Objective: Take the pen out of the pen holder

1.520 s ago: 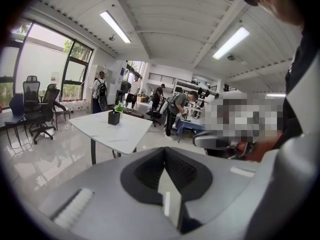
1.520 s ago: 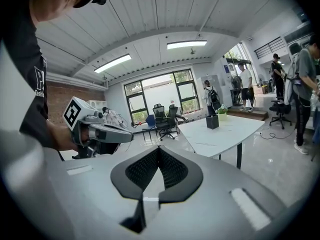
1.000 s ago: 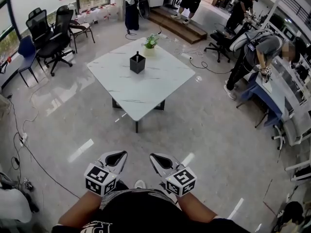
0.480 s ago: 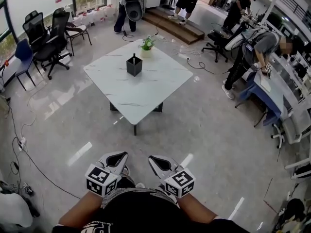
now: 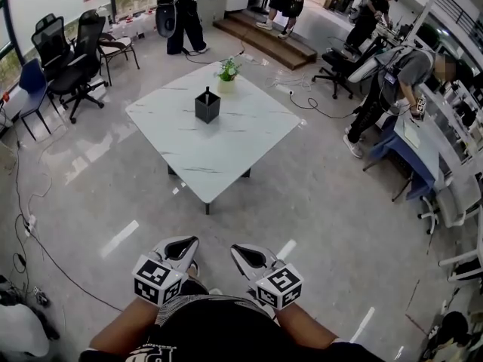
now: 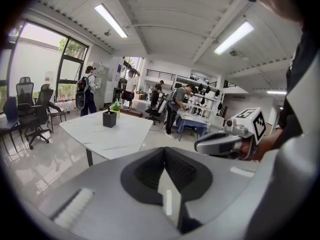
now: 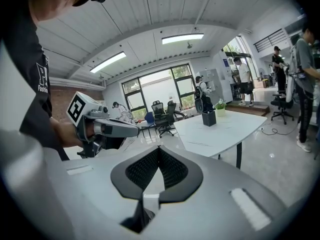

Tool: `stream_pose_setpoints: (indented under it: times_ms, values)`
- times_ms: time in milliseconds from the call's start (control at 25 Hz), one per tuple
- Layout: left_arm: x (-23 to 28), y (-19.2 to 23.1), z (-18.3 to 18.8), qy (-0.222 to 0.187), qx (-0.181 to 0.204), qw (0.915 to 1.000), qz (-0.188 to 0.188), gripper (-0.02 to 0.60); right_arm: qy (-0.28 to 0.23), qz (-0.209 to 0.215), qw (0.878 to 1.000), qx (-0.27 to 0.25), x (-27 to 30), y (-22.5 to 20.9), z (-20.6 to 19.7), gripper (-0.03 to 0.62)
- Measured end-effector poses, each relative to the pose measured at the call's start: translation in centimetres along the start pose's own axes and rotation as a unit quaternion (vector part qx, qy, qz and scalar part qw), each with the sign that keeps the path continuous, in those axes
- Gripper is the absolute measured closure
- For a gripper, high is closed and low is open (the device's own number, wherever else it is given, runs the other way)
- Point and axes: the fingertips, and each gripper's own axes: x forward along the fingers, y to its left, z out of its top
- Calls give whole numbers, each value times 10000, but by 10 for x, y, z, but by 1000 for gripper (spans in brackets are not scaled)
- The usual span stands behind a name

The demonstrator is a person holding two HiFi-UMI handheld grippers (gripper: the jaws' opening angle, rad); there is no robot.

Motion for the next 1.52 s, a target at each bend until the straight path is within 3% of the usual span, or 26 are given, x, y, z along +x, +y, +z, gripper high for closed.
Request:
stream_pose_setpoints:
  times_ms: [720,1160,1520]
  values:
    - [53,119,67,-103,157,9998,-91,525,47,-267,9996,-18,108,-63,64,594]
    - [78,208,107,-193,146,9991,-355,525,166,-589,9981,18,184,-92,104,594]
    - [99,255,118,-139,247,9974,-656,525,106,-884,9960,50,227,-109,121,594]
